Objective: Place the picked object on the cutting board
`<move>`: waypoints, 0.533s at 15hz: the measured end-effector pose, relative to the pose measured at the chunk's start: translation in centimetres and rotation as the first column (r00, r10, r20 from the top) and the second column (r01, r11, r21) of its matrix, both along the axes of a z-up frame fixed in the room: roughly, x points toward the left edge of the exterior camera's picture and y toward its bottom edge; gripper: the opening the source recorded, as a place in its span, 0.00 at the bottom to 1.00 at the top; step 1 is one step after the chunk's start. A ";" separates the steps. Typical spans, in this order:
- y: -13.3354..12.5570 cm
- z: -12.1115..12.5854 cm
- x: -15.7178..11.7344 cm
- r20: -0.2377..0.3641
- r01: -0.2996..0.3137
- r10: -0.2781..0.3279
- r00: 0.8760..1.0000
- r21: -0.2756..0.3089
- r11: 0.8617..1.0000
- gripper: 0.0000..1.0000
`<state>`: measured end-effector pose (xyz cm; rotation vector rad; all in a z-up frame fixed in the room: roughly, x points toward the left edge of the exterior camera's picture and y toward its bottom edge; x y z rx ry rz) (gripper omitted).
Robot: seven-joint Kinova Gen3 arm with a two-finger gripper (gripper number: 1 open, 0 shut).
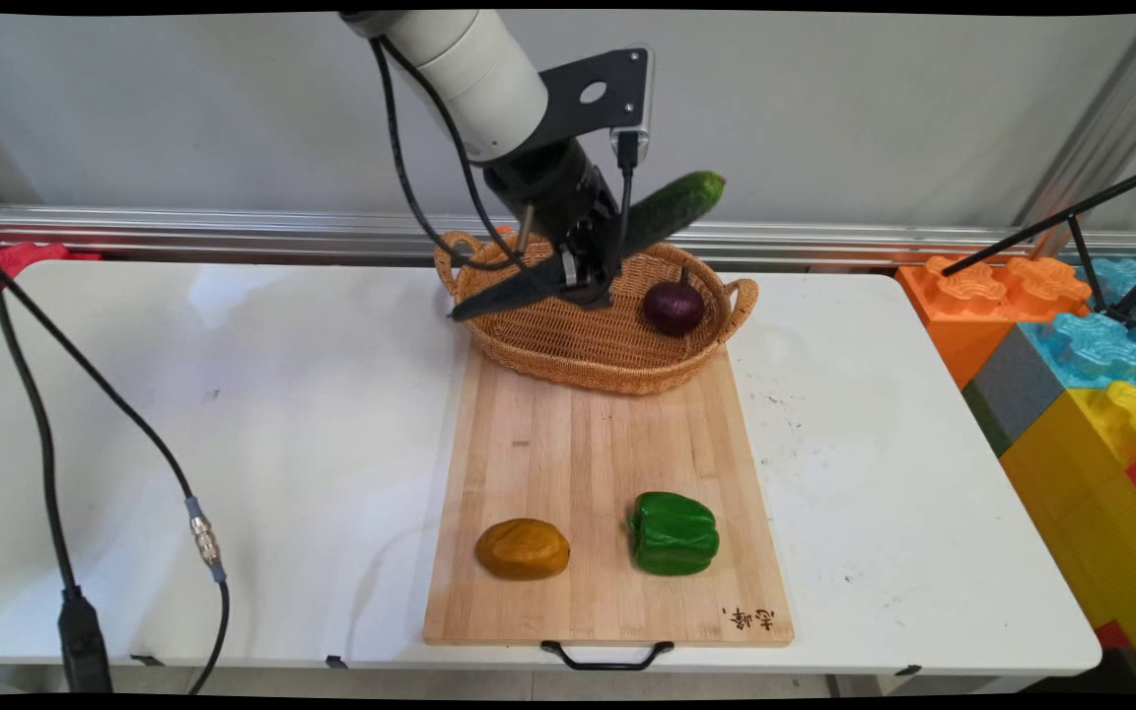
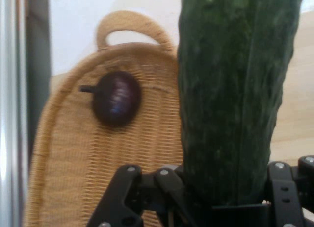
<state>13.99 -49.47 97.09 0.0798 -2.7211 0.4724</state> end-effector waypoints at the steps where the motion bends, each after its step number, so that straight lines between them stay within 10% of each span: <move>1: 0.8 0.1 -0.2 0.002 -0.001 0.001 1.000 0.014 1.000 0.00; 8: 5.4 -2.7 -2.4 0.013 0.001 -0.003 1.000 0.115 0.993 0.00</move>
